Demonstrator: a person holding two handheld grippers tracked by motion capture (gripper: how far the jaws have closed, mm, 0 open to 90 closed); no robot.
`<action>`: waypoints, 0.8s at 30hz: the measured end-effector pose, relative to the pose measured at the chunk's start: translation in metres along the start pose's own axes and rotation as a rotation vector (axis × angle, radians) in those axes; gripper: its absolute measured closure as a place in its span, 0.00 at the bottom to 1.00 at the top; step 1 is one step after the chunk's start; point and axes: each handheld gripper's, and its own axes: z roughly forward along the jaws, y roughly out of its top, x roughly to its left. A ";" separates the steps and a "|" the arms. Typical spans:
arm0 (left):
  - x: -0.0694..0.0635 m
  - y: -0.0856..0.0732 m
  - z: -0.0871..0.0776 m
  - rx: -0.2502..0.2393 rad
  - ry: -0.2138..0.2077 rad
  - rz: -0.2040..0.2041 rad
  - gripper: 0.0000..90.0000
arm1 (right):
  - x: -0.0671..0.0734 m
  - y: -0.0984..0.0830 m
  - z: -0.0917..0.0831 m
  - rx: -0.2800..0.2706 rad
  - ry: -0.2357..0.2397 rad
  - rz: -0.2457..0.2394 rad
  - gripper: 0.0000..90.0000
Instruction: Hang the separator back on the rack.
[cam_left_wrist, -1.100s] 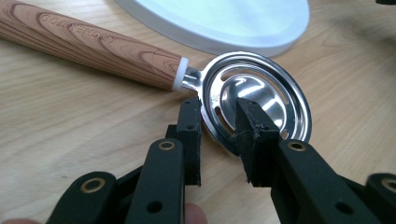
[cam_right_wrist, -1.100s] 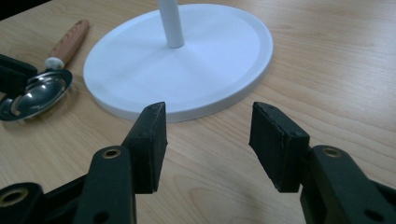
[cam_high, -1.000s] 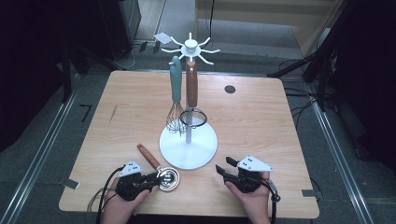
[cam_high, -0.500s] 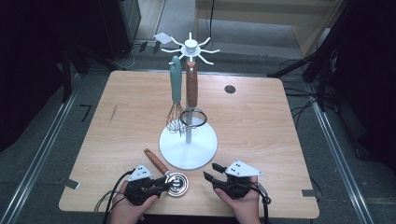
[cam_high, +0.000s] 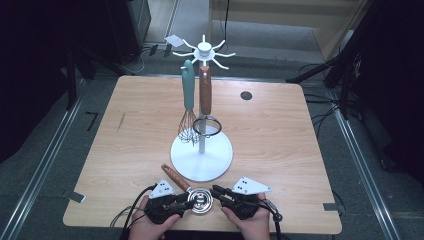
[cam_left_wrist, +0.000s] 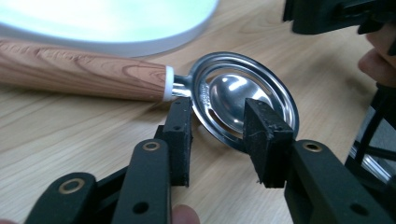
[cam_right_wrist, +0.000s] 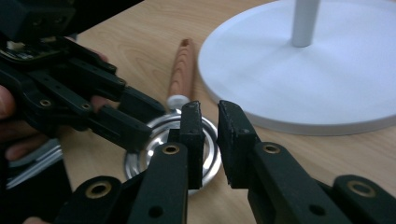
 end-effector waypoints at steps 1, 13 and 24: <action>-0.001 0.000 0.001 0.002 -0.009 0.011 0.68 | 0.000 -0.001 0.001 0.007 0.013 0.010 0.94; 0.011 0.000 -0.019 -0.087 0.015 0.023 0.77 | 0.006 -0.011 0.020 0.128 0.057 0.000 0.97; 0.045 -0.002 -0.043 -0.123 0.105 -0.041 0.96 | -0.005 -0.012 0.015 0.163 0.009 0.003 0.97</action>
